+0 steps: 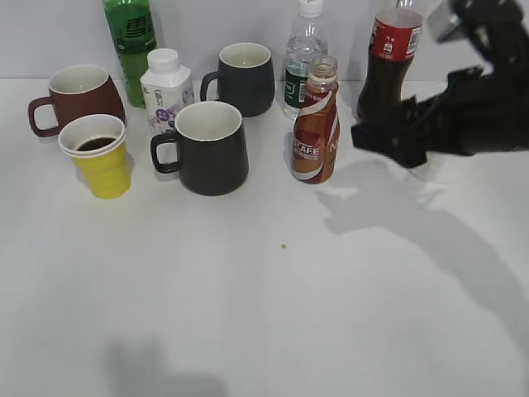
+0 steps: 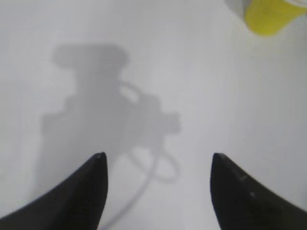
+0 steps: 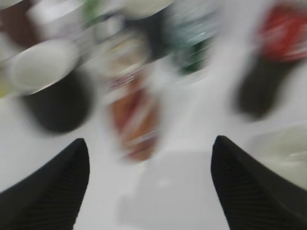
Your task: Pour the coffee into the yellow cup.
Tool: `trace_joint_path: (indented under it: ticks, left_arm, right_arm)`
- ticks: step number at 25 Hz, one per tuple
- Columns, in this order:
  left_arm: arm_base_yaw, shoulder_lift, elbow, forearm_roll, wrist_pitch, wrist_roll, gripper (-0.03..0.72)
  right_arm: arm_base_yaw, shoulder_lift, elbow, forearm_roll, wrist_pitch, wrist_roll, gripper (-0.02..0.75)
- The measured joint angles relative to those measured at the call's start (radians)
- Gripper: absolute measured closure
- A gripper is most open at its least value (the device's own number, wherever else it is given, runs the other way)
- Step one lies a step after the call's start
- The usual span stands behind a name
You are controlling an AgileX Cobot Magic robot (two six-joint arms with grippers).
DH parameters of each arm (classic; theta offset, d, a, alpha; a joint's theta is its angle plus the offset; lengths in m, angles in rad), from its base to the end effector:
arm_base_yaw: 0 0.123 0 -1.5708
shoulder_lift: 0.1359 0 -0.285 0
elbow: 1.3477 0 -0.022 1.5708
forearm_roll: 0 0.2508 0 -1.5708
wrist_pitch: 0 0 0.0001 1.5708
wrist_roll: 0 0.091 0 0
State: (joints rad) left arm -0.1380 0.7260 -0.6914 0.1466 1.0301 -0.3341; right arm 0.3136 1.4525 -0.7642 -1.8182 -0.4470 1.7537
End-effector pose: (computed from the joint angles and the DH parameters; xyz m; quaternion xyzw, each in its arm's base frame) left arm 0.1150 -0.0045 0.2998 -0.0758 0.9509 0.0009 0.3001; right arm 0.2609 0.1246 0.2299 -0.2653 0.8534 0.2391 0.3797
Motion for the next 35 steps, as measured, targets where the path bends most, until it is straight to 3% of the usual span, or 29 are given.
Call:
trace_joint_path:
  ticks: [5,11,15,17,22,28,31,35]
  left_arm:
    - [0.000,-0.117,0.000,-0.003,0.151,0.013,0.178]
    - [0.000,-0.267,0.017,-0.003,0.183,0.078,0.209]
    - [0.000,-0.391,0.059,-0.004,0.186,0.099,0.228]
    - [0.000,-0.465,0.076,-0.005,0.189,0.102,0.230]
    - [0.000,-0.595,0.080,-0.046,0.195,0.143,0.235]
    - [0.000,-0.619,0.083,-0.125,0.122,0.253,0.247]
    - [0.000,-0.619,0.083,-0.127,0.089,0.288,0.250]
    - [0.000,-0.621,0.113,-0.128,0.053,0.298,0.250]
  right_arm:
    - [0.000,-0.105,0.001,-0.005,0.053,0.026,0.146]
    - [0.002,-0.210,0.005,0.002,0.511,-0.016,0.147]
    - [0.002,-0.301,0.031,0.133,0.594,-0.216,0.147]
    - [0.002,-0.336,0.051,0.304,0.679,-0.394,0.147]
    - [0.002,-0.366,0.059,0.783,1.148,-0.917,0.147]
    - [0.002,-0.504,0.065,1.524,1.245,-1.517,0.147]
    - [0.002,-0.634,0.085,1.727,1.316,-1.700,0.147]
    - [0.002,-0.877,0.159,1.793,1.394,-1.754,0.147]
